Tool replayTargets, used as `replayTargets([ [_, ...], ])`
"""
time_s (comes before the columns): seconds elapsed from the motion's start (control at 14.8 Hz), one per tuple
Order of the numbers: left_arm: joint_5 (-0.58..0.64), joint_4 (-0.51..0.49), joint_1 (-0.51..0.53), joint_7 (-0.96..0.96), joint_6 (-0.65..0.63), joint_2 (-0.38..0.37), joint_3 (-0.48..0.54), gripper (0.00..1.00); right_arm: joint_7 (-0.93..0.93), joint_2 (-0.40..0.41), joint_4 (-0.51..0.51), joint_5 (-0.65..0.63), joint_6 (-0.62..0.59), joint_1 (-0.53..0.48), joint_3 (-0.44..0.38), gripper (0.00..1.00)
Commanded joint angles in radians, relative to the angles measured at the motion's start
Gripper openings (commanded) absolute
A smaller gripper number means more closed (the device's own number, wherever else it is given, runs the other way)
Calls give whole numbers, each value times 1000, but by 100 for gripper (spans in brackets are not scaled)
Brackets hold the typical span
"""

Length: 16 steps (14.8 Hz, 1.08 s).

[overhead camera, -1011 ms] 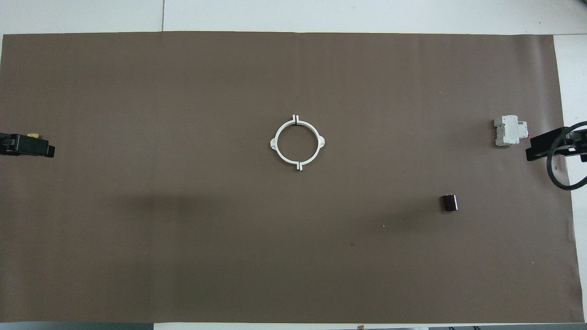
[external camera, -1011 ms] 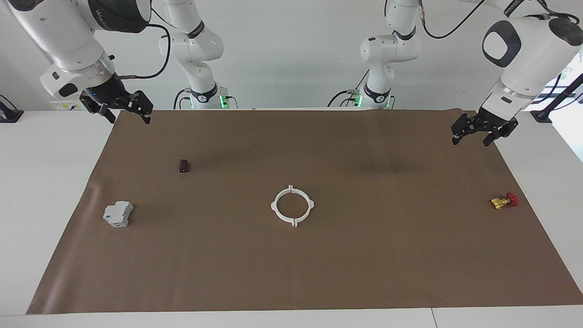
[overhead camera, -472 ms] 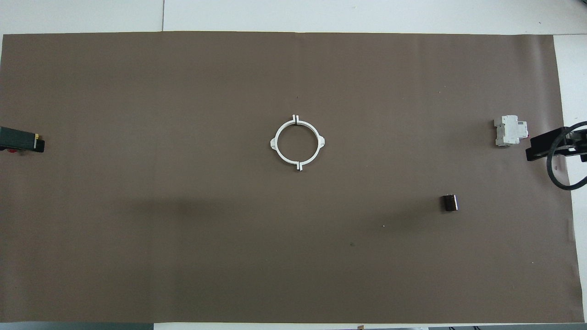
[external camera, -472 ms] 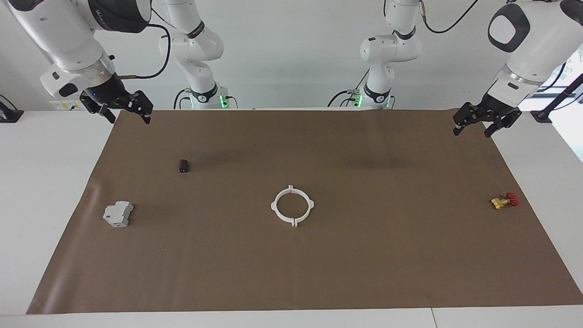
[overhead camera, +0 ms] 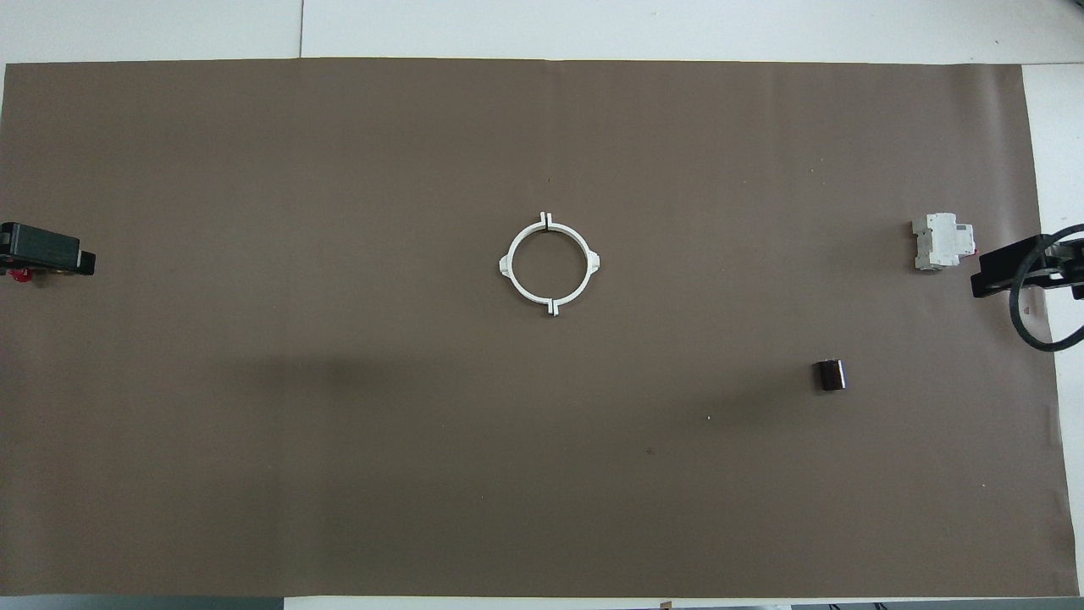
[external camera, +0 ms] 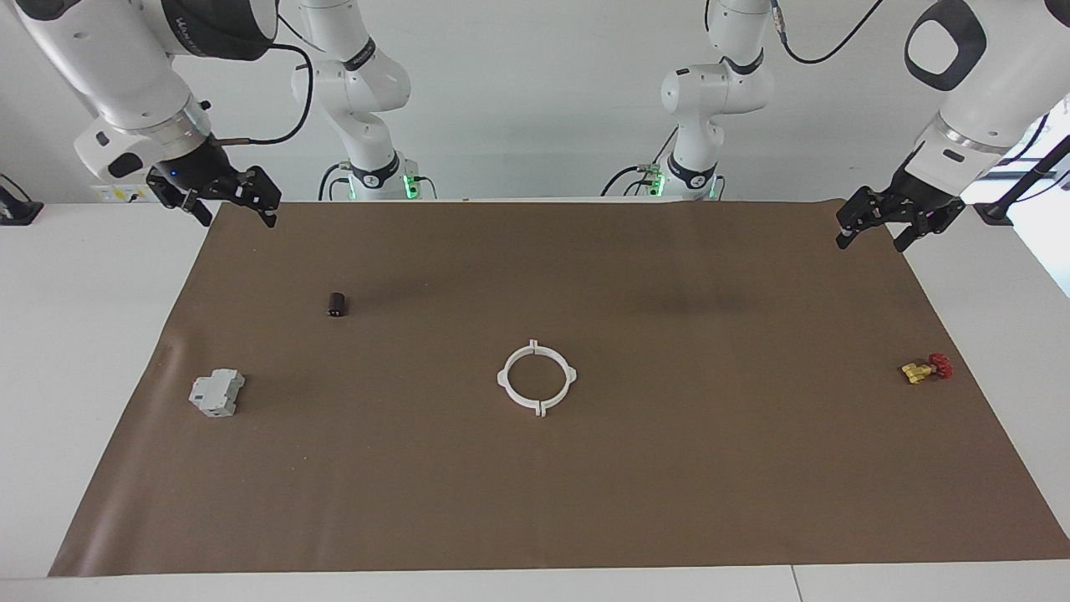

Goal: Assemble drain pipe with both arms

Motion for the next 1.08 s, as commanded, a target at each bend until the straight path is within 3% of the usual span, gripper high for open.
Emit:
replayTargets([
  [0.0, 0, -27, -2, -13, -14, -23, 1, 100, -25, -13, -11, 7, -9, -10, 3, 100],
  [0.47, 90, -30, -22, -69, -8, -28, -8, 100, -23, -13, -11, 7, -9, -10, 3, 100],
  [1.01, 90, -34, -22, -88, 1, -30, -11, 100, -25, -13, -11, 7, -9, -10, 3, 100],
])
